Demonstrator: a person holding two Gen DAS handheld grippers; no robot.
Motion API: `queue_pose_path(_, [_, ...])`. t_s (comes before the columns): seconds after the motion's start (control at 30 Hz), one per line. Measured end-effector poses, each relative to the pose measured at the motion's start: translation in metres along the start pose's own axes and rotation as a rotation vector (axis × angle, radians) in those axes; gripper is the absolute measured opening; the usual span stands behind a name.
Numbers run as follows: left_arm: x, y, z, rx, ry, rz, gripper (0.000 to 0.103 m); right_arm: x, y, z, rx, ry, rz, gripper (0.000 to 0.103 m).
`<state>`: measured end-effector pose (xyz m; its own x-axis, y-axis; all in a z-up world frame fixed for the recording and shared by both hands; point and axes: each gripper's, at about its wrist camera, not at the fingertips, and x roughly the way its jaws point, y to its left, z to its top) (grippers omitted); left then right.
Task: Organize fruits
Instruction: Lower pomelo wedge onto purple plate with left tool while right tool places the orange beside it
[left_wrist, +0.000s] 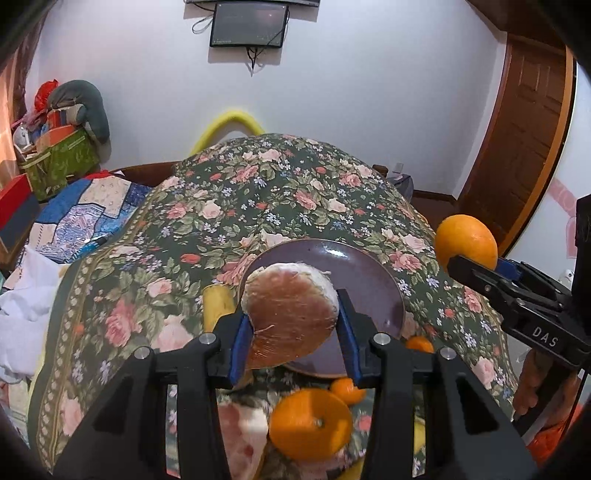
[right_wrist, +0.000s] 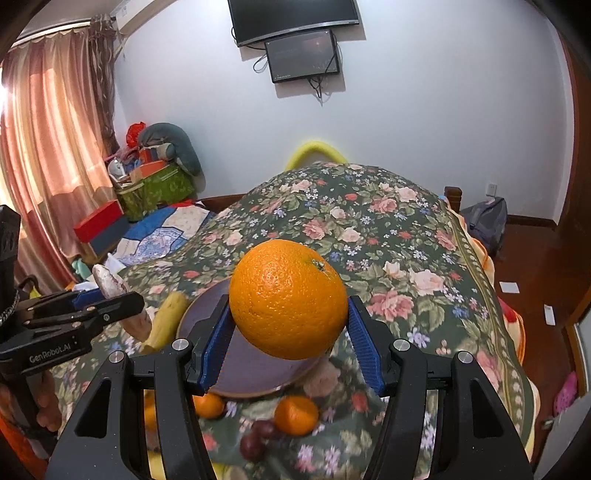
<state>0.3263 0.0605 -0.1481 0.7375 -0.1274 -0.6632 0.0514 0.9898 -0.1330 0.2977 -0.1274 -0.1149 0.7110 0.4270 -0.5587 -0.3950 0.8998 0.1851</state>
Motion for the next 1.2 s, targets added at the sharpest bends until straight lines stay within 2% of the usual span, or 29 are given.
queue_pose_path(0.13, [0.022, 0.002, 0.006, 0.012, 0.024, 0.015, 0.042, 0.019, -0.004, 0.005, 0.002, 0.019, -0.005, 0.057])
queue_pose_path(0.33, [0.058, 0.008, 0.012, -0.006, 0.108, -0.022, 0.042, 0.048, -0.005, 0.010, -0.028, 0.060, -0.020, 0.057])
queue_pose_path(0.5, [0.072, 0.002, 0.017, 0.028, 0.118, 0.001, 0.042, 0.073, -0.004, 0.010, -0.042, 0.118, -0.006, 0.057])
queue_pose_path(0.67, [0.093, -0.001, 0.021, 0.043, 0.160, 0.005, 0.042, 0.093, -0.007, 0.008, -0.044, 0.165, -0.005, 0.057])
queue_pose_path(0.93, [0.100, 0.007, 0.023, 0.016, 0.161, 0.006, 0.042, 0.113, -0.009, 0.001, -0.047, 0.230, 0.003, 0.057])
queue_pose_path(1.2, [0.085, 0.008, 0.023, 0.024, 0.129, 0.025, 0.042, 0.121, -0.006, -0.003, -0.068, 0.289, 0.003, 0.060])
